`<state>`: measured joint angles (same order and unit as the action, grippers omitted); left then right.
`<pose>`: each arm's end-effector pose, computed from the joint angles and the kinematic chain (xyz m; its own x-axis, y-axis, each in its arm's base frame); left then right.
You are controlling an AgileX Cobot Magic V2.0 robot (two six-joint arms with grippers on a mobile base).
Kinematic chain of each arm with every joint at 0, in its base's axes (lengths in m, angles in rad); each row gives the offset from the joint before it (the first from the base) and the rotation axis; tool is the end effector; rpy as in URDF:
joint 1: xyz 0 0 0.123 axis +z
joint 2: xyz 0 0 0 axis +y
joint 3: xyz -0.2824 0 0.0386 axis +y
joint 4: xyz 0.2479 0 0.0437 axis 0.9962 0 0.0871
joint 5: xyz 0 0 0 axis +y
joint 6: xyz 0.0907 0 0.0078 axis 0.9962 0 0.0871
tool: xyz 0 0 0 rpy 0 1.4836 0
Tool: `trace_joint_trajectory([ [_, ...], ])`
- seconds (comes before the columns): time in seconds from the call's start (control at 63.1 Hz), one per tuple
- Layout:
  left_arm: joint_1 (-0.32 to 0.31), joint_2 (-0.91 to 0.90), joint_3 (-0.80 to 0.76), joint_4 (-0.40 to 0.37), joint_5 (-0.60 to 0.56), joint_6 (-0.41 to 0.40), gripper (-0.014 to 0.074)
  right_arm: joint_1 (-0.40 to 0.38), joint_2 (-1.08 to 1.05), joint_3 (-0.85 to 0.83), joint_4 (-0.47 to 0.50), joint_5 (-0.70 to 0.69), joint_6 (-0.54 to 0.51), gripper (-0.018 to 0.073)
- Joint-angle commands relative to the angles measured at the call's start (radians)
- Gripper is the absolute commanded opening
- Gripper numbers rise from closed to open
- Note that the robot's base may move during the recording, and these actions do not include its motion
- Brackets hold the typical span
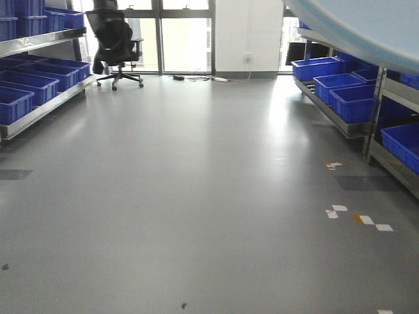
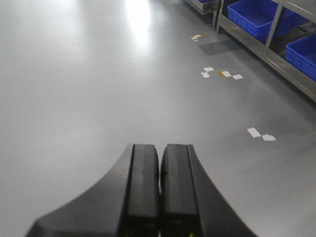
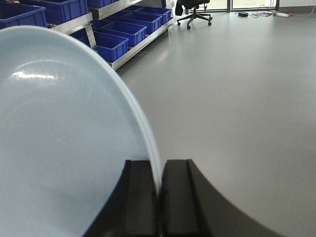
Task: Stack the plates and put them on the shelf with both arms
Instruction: 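Drive the base to the shelf of blue bins holding the plates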
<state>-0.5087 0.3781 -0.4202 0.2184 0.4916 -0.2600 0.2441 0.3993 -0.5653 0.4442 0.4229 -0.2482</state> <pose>0.0767 -0.0321 0.2858 -0.3275 0.1066 -0.9388 0.3796 0.9247 -0.0274 0.0746 0.0352 0.3404 -0.1922 0.1150 -0.9746 -0.3816 0.9062 0.1822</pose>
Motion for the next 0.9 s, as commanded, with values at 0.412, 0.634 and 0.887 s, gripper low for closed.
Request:
trace_joint_trajectory([
  [0.412, -0.006, 0.007, -0.029, 0.004, -0.080, -0.009, 0.0084, -0.006, 0.005, -0.030, 0.020, -0.093, -0.002, 0.0056],
  [0.634, -0.006, 0.007, -0.029, 0.004, -0.080, -0.009, 0.0084, -0.006, 0.005, -0.030, 0.020, -0.081, -0.002, 0.0056],
  [0.887, -0.006, 0.007, -0.029, 0.004, -0.080, -0.009, 0.0084, -0.006, 0.005, -0.030, 0.020, -0.081, -0.002, 0.0056],
])
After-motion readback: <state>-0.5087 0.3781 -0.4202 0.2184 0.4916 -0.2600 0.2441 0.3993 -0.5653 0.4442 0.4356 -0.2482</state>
